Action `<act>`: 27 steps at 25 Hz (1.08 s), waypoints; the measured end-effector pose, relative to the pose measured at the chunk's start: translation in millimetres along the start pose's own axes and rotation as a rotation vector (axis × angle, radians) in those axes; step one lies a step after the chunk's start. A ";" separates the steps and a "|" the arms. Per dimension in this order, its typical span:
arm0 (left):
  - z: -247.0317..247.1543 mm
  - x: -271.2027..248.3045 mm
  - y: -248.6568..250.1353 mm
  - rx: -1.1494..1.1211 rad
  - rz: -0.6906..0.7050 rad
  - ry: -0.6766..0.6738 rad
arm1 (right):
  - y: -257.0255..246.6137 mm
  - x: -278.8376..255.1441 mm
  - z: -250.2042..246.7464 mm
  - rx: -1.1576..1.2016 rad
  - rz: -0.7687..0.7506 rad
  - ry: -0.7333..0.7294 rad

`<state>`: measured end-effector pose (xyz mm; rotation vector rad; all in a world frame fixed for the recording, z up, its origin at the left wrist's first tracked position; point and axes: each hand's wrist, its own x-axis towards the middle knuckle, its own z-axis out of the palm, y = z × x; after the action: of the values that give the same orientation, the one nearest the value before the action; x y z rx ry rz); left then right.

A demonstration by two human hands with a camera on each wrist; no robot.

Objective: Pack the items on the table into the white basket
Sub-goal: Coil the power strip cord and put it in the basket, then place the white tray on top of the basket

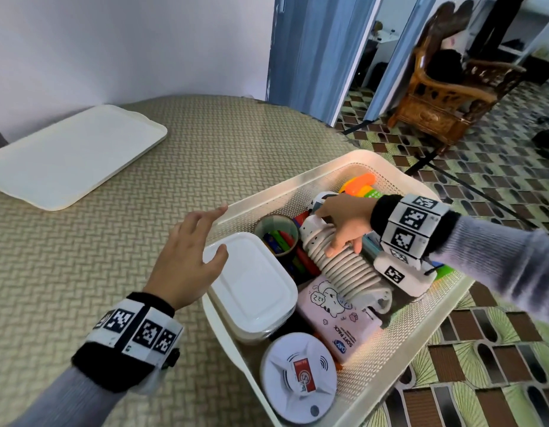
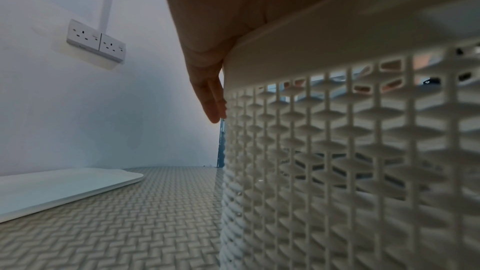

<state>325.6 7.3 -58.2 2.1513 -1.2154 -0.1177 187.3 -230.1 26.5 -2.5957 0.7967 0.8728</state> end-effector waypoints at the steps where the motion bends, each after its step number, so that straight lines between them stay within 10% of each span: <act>1: 0.2 0.1 1.1 -0.002 -0.004 0.003 | 1.2 0.5 3.7 0.075 -0.018 0.026; 10: -7.2 -0.3 6.0 -0.259 -0.049 0.020 | 14.9 -8.9 10.7 0.178 -0.114 0.004; 16: -35.2 14.8 2.2 -0.530 -0.217 0.112 | -3.8 -16.3 -14.5 0.102 -0.171 0.355; 27: -128.4 23.5 -128.8 -0.668 -0.329 0.231 | -212.8 24.7 -55.7 0.571 -0.419 0.417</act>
<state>481.8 98.1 -27.3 1.6878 -0.5672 -0.3521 354.2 -92.7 73.9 -2.2983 0.4661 -0.0283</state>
